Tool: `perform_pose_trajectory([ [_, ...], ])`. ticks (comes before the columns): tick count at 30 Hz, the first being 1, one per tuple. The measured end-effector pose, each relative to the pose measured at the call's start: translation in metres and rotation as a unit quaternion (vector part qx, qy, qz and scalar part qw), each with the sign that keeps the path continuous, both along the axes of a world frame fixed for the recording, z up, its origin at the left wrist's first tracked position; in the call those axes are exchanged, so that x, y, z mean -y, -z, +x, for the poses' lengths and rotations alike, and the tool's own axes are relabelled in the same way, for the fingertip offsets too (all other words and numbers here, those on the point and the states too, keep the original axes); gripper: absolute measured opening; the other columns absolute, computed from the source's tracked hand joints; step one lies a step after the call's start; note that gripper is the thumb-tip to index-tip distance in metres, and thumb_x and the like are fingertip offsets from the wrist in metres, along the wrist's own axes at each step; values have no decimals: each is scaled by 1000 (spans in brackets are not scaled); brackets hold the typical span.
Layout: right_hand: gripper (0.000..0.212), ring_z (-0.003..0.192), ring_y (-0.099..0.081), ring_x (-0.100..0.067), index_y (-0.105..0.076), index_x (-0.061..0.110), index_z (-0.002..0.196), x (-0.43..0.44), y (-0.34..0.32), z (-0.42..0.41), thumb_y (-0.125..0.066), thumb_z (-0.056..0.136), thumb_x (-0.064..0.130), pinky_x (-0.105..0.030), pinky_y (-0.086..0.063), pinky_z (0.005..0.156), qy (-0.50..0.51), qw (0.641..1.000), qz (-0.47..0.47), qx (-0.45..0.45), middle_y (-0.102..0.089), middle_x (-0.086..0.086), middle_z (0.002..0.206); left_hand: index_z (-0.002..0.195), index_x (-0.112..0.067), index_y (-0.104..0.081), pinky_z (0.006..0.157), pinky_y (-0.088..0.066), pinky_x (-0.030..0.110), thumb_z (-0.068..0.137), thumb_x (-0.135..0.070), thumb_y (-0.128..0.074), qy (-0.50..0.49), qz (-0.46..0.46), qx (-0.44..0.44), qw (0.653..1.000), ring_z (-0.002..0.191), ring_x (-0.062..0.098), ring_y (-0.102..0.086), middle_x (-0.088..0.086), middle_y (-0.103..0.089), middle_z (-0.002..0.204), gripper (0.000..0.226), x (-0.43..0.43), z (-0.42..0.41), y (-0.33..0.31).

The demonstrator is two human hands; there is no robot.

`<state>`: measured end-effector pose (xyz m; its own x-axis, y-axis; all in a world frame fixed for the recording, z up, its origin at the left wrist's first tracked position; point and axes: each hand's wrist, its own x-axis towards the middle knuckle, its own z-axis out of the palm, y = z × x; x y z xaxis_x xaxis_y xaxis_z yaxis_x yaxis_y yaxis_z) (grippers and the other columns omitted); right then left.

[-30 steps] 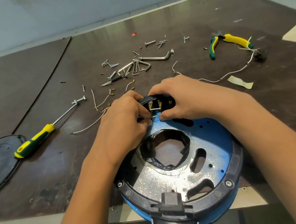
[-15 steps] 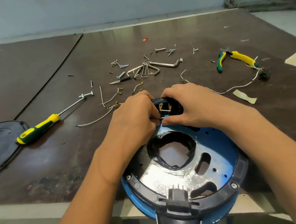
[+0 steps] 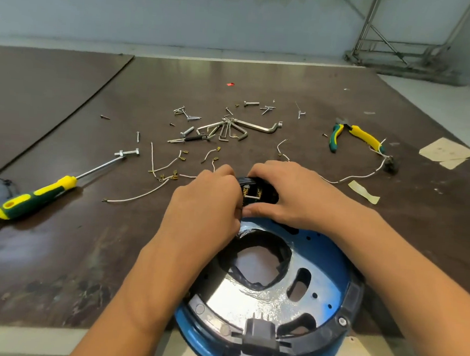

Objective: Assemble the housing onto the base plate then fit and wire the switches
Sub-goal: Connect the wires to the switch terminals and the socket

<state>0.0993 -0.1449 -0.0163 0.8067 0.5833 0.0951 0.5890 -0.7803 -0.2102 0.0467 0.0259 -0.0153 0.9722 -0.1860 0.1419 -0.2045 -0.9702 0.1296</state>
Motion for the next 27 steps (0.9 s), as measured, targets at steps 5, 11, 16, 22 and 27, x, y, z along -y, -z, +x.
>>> perform_pose_trajectory([
  [5, 51, 87, -46, -10, -53, 34, 111, 2, 2, 2, -67, 77, 69, -15, -25, 58, -1, 1000, 14, -6, -56, 10, 100, 93, -29, -78, 86, -51, 46, 89, -27, -60, 24, -71, -64, 995, 118, 20, -48, -9, -43, 142, 18, -8, 5, 0],
  [11, 46, 83, -47, -10, -55, 36, 104, 2, 2, 5, -72, 74, 67, -24, -32, 58, -3, 999, 45, -27, -53, 13, 92, 92, -37, -79, 99, -45, 46, 87, -19, -68, 10, -155, -111, 982, 127, 19, -46, -9, -44, 143, 21, -11, 7, -7],
  [16, 49, 85, -50, -9, -44, 42, 98, 2, 2, 4, -73, 70, 69, -22, -33, 60, -11, 998, 45, -41, -55, 13, 95, 91, -36, -79, 97, -48, 44, 86, -15, -68, 7, -180, -114, 977, 120, 18, -50, -12, -46, 140, 24, -11, 7, -9],
  [22, 46, 81, -48, -8, -44, 41, 97, 2, 2, 4, -69, 73, 71, -26, -32, 58, -16, 998, 46, -33, -52, 14, 90, 90, -41, -77, 98, -48, 45, 86, -20, -68, -9, -166, -119, 979, 121, 20, -50, -11, -48, 140, 23, -8, 7, -9],
  [27, 45, 80, -49, -8, -43, 40, 97, 2, 0, 2, -67, 76, 71, -22, -29, 56, -18, 998, 41, -32, -54, 12, 92, 90, -43, -77, 97, -49, 44, 85, -22, -67, -16, -157, -116, 981, 119, 22, -53, -11, -49, 140, 23, -6, 7, -8],
])
